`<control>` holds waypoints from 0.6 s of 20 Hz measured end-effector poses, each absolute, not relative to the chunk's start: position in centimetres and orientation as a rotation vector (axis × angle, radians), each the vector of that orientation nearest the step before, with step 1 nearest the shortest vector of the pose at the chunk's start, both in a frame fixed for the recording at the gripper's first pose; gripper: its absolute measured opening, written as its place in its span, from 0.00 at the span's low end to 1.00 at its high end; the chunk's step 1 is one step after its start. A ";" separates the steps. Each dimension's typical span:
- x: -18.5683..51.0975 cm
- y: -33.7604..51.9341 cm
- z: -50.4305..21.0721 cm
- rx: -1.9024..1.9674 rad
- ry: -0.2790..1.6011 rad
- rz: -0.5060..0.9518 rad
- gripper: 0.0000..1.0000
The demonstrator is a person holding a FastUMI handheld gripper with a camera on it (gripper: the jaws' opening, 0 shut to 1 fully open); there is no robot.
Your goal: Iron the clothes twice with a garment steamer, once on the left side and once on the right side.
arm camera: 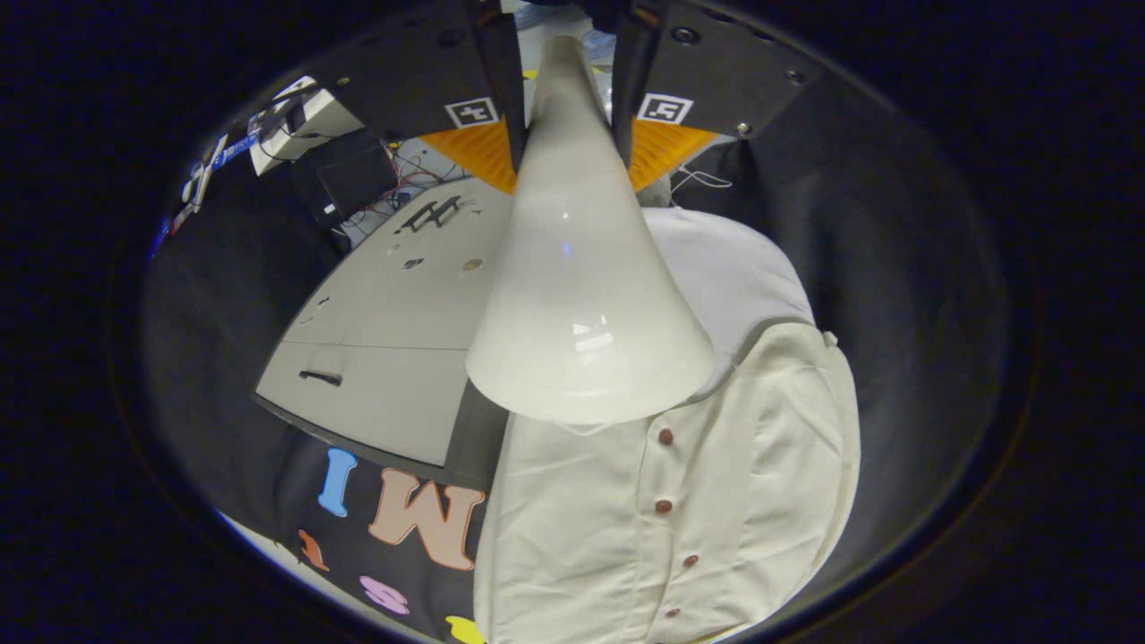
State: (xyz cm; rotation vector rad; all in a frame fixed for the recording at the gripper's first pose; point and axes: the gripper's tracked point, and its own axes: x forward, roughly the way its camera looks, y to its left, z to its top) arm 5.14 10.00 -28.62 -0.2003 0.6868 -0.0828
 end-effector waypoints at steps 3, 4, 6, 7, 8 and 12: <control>3.2 9.6 -24.8 -0.204 0.633 -0.067 0.42; 2.6 9.6 -23.2 -0.204 0.611 -0.062 0.42; 2.1 9.5 -20.2 -0.209 0.563 -0.045 0.42; 1.7 9.5 -18.7 -0.210 0.543 -0.035 0.42; 1.5 9.5 -17.1 -0.209 0.519 -0.026 0.42; 0.5 9.0 -11.3 -0.207 0.434 -0.003 0.42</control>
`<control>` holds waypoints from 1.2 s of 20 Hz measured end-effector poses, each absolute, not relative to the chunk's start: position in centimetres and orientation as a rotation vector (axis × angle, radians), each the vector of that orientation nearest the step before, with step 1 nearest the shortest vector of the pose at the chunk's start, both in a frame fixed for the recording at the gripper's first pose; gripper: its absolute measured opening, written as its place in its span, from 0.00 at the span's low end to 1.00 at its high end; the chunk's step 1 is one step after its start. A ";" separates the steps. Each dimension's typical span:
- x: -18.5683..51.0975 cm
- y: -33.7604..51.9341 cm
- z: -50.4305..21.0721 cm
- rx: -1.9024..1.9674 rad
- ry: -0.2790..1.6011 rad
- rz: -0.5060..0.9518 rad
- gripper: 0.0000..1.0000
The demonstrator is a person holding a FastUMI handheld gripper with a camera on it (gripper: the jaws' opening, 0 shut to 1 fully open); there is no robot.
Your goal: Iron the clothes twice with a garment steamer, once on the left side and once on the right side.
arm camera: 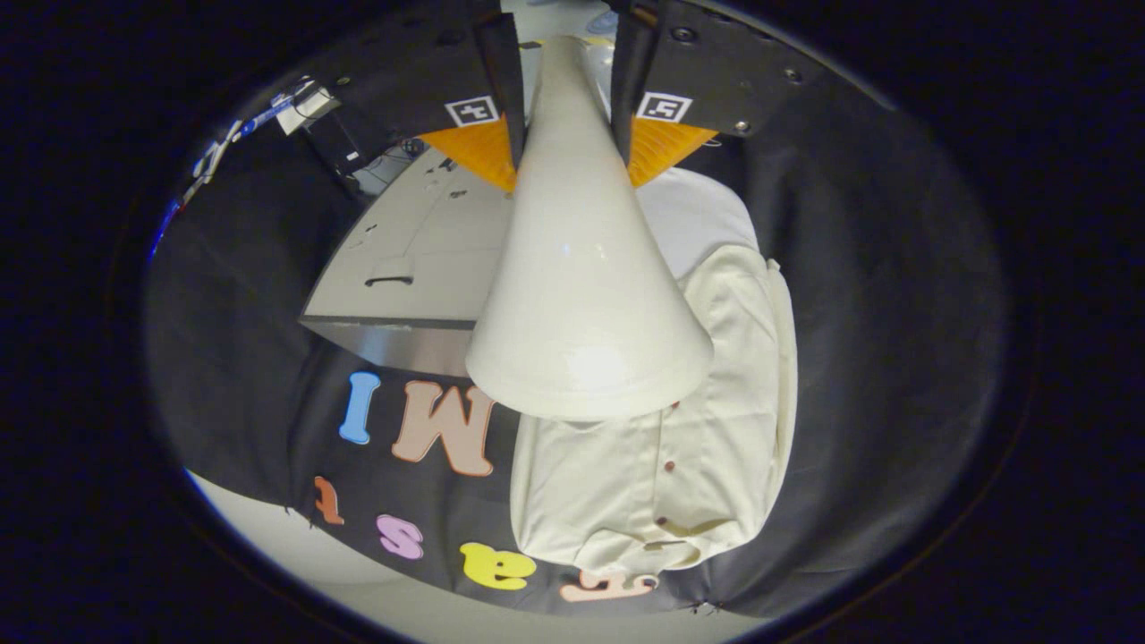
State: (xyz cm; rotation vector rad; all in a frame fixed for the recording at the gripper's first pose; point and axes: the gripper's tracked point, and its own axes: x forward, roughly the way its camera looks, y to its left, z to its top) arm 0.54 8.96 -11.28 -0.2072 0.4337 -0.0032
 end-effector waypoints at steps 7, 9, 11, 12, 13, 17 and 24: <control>0.0 8.7 -1.7 -0.194 0.258 0.059 0.42; -0.4 8.4 0.6 -0.176 0.205 0.072 0.42; -1.0 7.9 2.2 -0.151 0.159 0.085 0.41; -1.4 7.5 2.5 -0.149 0.147 0.088 0.41; -1.8 7.1 2.6 -0.155 0.138 0.090 0.41; -3.1 5.0 1.2 -0.160 0.133 0.084 0.41; -2.7 3.4 0.6 -0.128 0.145 0.071 0.41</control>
